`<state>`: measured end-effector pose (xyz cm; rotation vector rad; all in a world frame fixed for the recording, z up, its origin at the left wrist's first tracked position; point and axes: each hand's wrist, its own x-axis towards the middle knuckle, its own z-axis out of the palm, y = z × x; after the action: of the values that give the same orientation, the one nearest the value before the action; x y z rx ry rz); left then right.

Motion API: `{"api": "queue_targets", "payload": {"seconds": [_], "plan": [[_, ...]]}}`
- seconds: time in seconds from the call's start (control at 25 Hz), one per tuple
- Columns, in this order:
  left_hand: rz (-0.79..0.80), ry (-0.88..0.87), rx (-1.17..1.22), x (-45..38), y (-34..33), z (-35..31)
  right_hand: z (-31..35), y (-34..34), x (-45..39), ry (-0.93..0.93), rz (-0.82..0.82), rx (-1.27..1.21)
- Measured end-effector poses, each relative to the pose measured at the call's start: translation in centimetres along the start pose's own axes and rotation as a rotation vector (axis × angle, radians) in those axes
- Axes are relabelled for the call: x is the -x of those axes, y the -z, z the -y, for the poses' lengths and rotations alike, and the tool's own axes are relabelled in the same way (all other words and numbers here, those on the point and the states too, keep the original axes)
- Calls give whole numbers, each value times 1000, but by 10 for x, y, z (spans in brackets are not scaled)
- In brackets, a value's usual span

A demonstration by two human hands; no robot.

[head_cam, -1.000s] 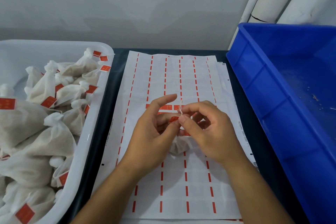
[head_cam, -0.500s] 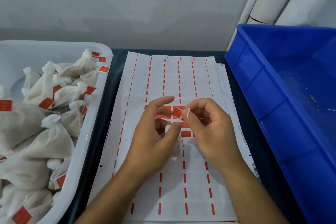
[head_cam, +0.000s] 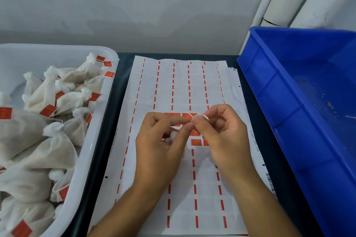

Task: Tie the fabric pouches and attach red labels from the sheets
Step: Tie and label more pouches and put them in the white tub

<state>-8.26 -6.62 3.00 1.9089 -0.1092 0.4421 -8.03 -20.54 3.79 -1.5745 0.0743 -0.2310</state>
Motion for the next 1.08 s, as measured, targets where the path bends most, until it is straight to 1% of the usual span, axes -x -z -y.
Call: {"api": "queue_targets", "payload": {"seconds": [0.24, 0.4, 0.48, 0.56, 0.68, 0.76, 0.84, 0.88, 0.96, 1.08], "plan": [[-6, 22, -64, 0, 0, 3, -1, 1, -2, 19, 36, 47], [9, 91, -29, -3, 1, 5, -2, 3, -5, 10, 123, 150], [46, 102, 6, -5, 2, 5, -3, 3, -5, 1, 195, 115], [89, 126, 62, -5, 2, 5, -3, 3, -4, 27, 213, 96], [145, 174, 145, -4, 2, 4, -2, 3, -3, 55, 169, 68], [230, 194, 214, -2, 3, 4, -2, 3, -4, 73, 134, 48], [323, 168, 204, 1, 3, 6, -2, 2, -3, 80, 105, 64], [337, 144, 160, 2, 2, 8, -2, 1, -2, 91, 93, 95], [293, 117, 84, 3, 0, 11, -2, 0, 0, 141, 69, 177], [194, 158, 30, -1, -1, 17, 8, -9, -3, 217, 7, 209]]}}
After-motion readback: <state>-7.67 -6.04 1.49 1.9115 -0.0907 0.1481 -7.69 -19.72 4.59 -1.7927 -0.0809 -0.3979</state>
